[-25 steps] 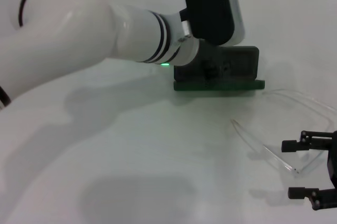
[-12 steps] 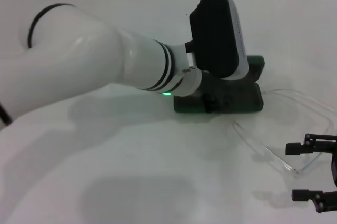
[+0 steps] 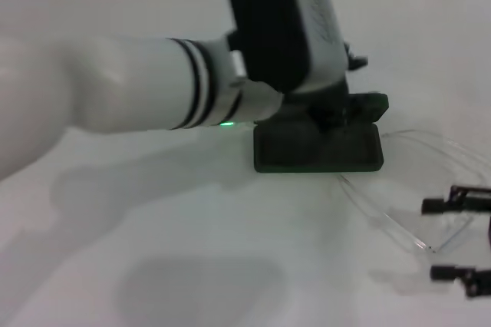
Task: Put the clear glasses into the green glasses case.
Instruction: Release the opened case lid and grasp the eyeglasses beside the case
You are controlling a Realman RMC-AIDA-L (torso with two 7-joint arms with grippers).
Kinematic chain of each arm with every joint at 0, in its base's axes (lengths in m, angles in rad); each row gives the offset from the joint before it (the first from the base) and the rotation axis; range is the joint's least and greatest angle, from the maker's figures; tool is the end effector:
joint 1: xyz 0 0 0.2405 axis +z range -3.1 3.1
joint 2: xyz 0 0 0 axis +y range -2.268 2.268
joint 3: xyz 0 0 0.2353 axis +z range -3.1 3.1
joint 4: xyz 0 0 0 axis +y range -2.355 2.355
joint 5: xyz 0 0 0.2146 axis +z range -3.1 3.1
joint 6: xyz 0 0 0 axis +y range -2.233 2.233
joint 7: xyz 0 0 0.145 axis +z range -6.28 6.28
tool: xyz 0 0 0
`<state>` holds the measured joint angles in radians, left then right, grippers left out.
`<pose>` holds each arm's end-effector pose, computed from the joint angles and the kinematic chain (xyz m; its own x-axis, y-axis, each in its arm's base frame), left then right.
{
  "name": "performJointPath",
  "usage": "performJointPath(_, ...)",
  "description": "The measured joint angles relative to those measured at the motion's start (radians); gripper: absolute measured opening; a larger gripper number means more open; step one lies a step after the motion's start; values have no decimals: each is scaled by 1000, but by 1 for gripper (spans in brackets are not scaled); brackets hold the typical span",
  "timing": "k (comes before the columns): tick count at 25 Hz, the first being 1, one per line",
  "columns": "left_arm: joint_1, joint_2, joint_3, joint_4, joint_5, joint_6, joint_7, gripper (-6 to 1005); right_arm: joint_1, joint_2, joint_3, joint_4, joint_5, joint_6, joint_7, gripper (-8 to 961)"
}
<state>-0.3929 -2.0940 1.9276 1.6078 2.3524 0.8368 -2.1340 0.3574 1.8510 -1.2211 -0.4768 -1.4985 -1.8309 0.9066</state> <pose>-0.0534 0.3121 -0.0663 0.9848 -0.1675 0.0451 -0.1280 -0.8768 -0.4636 0.2770 0.2452 0.0367 0.8175 -0.0315 -0.5751 -0.0734 -0.9961 -0.0499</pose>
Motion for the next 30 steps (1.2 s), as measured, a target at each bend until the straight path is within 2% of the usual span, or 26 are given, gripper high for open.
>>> performJointPath(3, 90, 1, -18, 22, -162, -95, 70, 395, 4, -7, 90, -6, 0, -48, 9, 749)
performJointPath(5, 161, 1, -33, -1, -329, -175, 149, 395, 11, -13, 167, -32, 0, -80, 43, 749)
performJointPath(9, 248, 2, -65, -85, -678, -216, 388, 396, 17, -21, 271, -202, -51, -80, 187, 748)
performJointPath(11, 285, 2, -103, -157, -926, -147, 589, 396, 18, -18, 315, -338, -143, -79, 262, 748)
performJointPath(12, 294, 3, -117, -183, -996, -115, 647, 396, 18, -15, 328, -387, -180, -81, 283, 748)
performJointPath(13, 309, 3, -167, -277, -1192, 14, 804, 396, 20, -9, 340, -446, -220, -83, 301, 748)
performJointPath(14, 309, 3, -175, -293, -1218, 42, 824, 396, 26, -4, 346, -513, -282, -86, 317, 748)
performJointPath(17, 286, 5, -295, -510, -1418, 324, 966, 395, 65, 6, 346, -632, -413, -96, 364, 745)
performJointPath(21, 158, 7, -455, -845, -1439, 586, 975, 395, 155, 11, 340, -709, -560, -155, 441, 739)
performJointPath(24, 80, 11, -522, -1028, -1431, 676, 1012, 395, 215, 25, 338, -761, -675, -185, 487, 735)
performJointPath(27, 55, 13, -559, -1121, -1425, 711, 1063, 395, 261, 46, 317, -815, -779, -214, 521, 731)
performJointPath(30, 59, 11, -562, -1130, -1416, 713, 1081, 396, 287, 60, 261, -864, -851, -239, 562, 726)
